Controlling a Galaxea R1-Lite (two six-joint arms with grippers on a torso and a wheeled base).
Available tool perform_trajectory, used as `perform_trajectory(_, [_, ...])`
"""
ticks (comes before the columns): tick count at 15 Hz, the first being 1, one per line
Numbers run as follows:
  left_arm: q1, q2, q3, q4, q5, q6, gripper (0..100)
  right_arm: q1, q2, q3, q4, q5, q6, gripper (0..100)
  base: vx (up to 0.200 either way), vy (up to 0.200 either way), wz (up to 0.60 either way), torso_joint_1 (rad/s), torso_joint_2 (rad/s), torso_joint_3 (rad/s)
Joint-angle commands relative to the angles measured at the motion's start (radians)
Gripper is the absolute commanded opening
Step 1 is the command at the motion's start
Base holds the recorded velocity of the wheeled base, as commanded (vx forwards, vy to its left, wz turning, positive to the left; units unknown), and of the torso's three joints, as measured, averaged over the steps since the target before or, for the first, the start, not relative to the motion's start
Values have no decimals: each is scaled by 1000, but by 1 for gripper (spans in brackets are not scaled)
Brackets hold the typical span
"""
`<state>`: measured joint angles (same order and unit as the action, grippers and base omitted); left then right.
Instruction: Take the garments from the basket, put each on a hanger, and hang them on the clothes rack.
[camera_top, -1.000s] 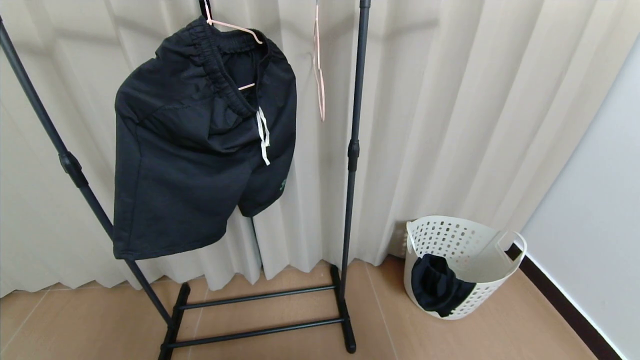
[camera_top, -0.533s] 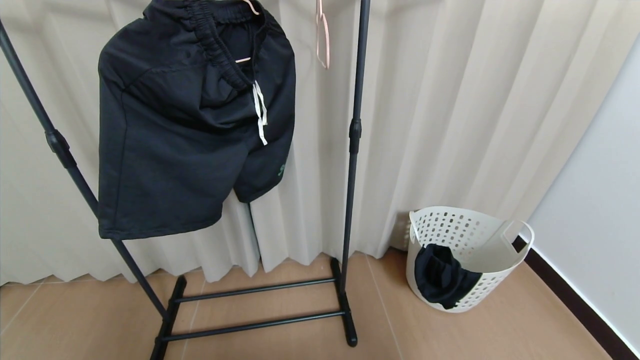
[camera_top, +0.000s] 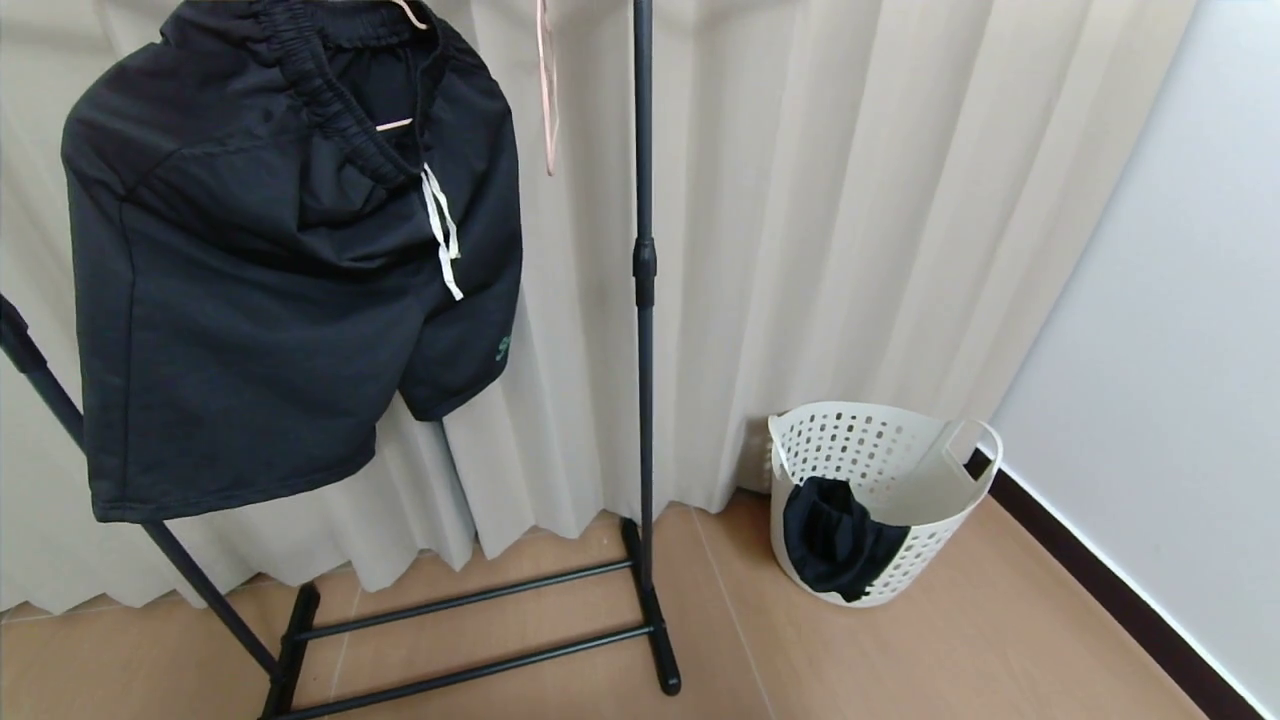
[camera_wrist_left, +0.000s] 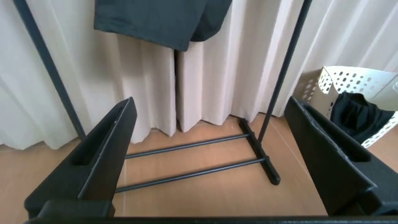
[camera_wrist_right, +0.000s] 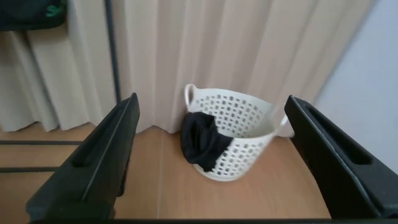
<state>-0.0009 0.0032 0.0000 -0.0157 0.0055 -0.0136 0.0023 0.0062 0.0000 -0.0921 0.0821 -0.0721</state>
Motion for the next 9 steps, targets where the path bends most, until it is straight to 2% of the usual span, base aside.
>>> perform_trajectory(1, [-1, 1, 0, 0, 1, 0, 100, -1, 1, 0, 0, 1, 0, 100, 0, -200, 0, -2, 2, 12])
perform_trajectory(6, [-1, 1, 0, 0, 1, -2, 100, -1, 1, 0, 0, 1, -2, 100, 0, -200, 0, 2, 5, 7])
perform_trajectory(9, [-1, 1, 0, 0, 1, -2, 100, -1, 1, 0, 0, 1, 0, 100, 0, -200, -600, 2, 2, 4])
